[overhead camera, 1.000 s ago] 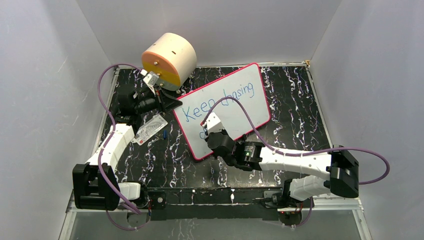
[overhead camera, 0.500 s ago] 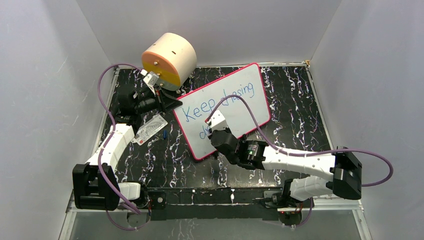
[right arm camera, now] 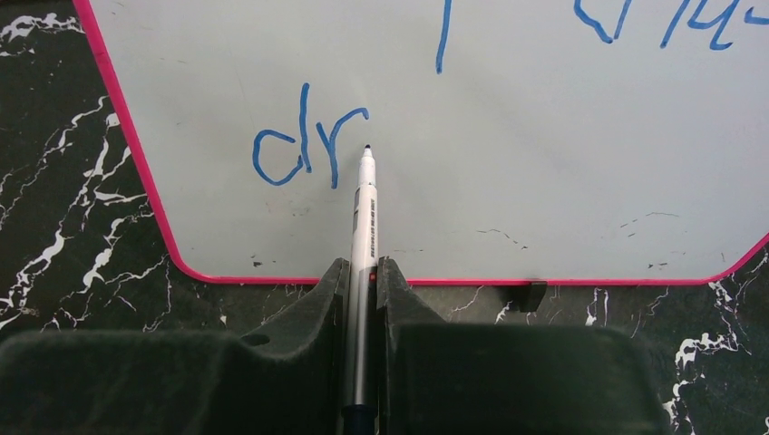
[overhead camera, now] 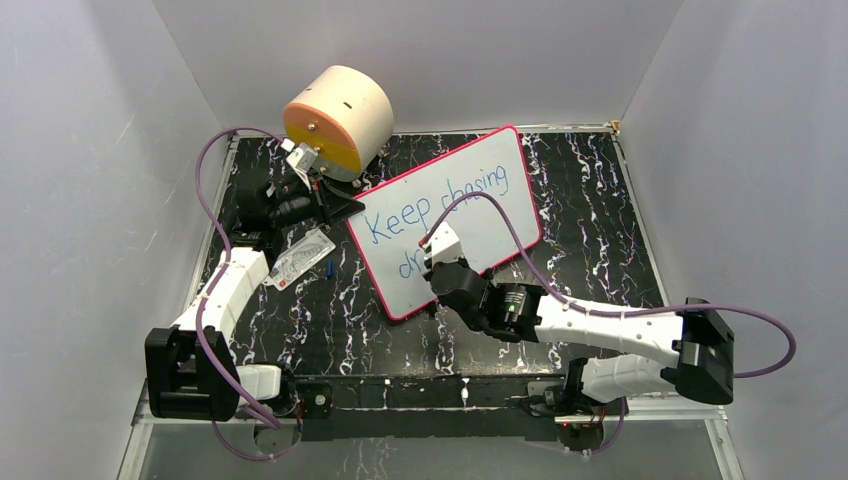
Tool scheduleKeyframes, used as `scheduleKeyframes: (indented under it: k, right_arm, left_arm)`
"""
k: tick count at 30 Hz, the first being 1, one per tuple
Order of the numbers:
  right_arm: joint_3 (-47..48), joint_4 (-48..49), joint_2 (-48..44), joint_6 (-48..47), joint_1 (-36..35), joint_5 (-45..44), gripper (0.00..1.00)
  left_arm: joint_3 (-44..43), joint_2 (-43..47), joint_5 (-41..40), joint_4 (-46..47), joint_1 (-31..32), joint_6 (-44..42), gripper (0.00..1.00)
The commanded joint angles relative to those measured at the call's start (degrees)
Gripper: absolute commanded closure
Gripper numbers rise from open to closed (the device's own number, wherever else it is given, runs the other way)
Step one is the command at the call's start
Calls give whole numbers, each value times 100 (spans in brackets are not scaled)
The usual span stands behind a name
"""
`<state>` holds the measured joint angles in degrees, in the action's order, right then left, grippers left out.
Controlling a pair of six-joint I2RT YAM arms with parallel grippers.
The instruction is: Write a sentence on the whiteboard
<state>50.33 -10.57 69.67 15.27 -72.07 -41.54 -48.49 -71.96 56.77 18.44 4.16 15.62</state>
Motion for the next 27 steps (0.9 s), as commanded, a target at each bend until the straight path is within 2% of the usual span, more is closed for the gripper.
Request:
scheduleKeyframes:
  k: [1,13,27]
  right_arm:
    - [-17,160,92,104,15,-29,100]
    - [-31,250,300,99,100,0,100]
    - [8,-81,265,211,195,-315,100]
  left_arm:
    - [112,-125,-76,-402,164,-577,100]
    - [103,-125,-62,-404,164,-573,100]
    - [103,-142,-51,-387,164,-559,100]
